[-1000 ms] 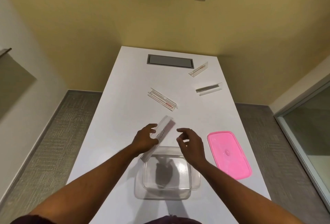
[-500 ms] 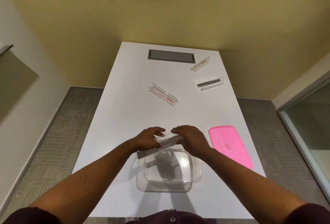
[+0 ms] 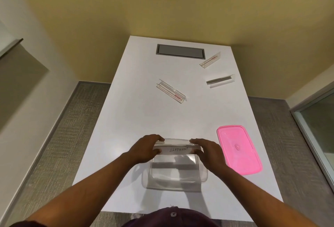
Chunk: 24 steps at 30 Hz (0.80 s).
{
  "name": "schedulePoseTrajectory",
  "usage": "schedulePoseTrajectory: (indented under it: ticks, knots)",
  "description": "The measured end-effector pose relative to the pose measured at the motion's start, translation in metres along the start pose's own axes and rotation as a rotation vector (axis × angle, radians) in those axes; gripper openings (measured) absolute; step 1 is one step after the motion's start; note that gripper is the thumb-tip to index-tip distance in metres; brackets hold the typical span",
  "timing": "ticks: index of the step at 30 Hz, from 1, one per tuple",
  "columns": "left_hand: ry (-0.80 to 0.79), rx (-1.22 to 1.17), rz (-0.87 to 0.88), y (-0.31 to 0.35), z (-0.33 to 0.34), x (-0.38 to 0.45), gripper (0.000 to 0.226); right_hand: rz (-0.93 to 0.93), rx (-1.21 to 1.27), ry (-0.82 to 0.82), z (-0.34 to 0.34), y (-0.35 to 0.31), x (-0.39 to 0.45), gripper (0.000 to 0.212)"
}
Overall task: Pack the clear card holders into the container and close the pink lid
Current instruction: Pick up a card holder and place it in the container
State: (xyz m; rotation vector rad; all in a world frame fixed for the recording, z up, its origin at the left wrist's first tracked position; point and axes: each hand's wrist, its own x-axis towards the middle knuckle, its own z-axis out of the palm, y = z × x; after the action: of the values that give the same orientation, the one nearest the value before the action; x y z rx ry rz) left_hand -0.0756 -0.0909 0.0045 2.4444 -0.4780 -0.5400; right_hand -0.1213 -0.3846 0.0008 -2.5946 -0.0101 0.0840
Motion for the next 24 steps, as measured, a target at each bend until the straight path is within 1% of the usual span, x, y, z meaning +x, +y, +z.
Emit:
schedulePoseTrajectory:
  ticks: [4, 9, 14, 19, 21, 24]
  knots:
    - [0.034, -0.026, 0.001, 0.002, 0.012, -0.001, 0.041, 0.029, -0.044, -0.011, 0.002, 0.004, -0.010, 0.041]
    - [0.037, 0.005, 0.029, 0.003, 0.026, -0.005, 0.041, 0.055, -0.126, -0.108, -0.002, 0.011, -0.020, 0.041]
    - [-0.044, 0.146, 0.070, -0.004, 0.037, -0.009, 0.045, -0.010, -0.263, -0.221, 0.000, 0.012, -0.021, 0.044]
    - [-0.108, 0.256, 0.066, -0.004, 0.045, -0.012, 0.047, -0.088, -0.405, -0.380, 0.013, 0.012, -0.016, 0.044]
    - [-0.161, 0.296, 0.045, -0.003, 0.047, -0.011, 0.047, -0.083, -0.429, -0.429, 0.019, 0.011, -0.014, 0.040]
    - [-0.210, 0.328, 0.012, -0.002, 0.050, -0.008, 0.046, -0.069, -0.449, -0.463, 0.029, 0.012, -0.014, 0.029]
